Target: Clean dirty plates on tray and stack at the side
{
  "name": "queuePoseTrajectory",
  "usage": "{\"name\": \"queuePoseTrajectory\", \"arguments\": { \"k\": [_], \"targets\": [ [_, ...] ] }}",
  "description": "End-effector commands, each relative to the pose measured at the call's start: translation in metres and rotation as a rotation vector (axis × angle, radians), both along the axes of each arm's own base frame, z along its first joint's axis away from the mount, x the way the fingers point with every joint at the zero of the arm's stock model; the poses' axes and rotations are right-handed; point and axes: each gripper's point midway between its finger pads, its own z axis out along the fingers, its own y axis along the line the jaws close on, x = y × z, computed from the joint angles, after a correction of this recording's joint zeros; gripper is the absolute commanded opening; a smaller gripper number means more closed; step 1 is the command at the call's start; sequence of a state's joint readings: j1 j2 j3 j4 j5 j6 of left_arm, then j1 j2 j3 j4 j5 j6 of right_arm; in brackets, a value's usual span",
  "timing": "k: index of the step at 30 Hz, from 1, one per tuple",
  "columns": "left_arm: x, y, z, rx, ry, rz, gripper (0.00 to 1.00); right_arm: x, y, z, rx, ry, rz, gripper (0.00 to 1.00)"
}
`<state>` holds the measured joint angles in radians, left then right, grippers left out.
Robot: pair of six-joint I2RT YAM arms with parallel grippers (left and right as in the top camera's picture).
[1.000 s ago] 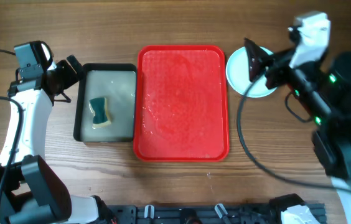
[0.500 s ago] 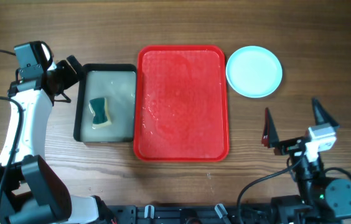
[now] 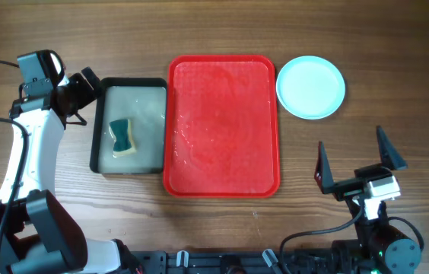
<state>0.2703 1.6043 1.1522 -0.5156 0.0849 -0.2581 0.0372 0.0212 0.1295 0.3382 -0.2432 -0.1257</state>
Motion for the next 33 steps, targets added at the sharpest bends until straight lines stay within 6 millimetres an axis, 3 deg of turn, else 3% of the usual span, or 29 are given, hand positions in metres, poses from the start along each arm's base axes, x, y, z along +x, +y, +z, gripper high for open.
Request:
{"name": "queuePoseTrajectory", "arguments": {
  "k": [1,6,11,15,17,20,24,33],
  "targets": [
    [0.004,0.000,0.011,-0.008,-0.032,0.006,1.00,0.000,0.002,-0.005,-0.011,0.011,0.012,1.00],
    [0.004,0.000,0.011,-0.008,-0.032,0.006,1.00,0.005,0.002,-0.017,-0.012,0.063,0.012,1.00],
    [0.004,0.000,0.011,-0.008,-0.032,0.006,1.00,0.018,-0.002,-0.054,0.051,0.141,0.027,1.00],
    [0.004,0.000,0.011,-0.008,-0.032,0.006,1.00,0.020,-0.003,-0.060,0.049,0.149,0.022,1.00],
    [0.004,0.000,0.011,-0.008,-0.032,0.006,1.00,0.025,-0.004,-0.079,0.054,0.231,0.011,1.00],
    [0.004,0.000,0.011,-0.008,-0.032,0.006,1.00,0.034,-0.014,-0.130,0.080,0.447,-0.048,1.00],
    [0.004,0.000,0.011,-0.008,-0.032,0.006,1.00,0.037,-0.031,-0.132,0.166,0.463,-0.136,1.00],
    [0.004,0.000,0.011,-0.008,-0.032,0.006,1.00,0.037,-0.033,-0.132,0.177,0.467,-0.140,1.00]
  ]
}}
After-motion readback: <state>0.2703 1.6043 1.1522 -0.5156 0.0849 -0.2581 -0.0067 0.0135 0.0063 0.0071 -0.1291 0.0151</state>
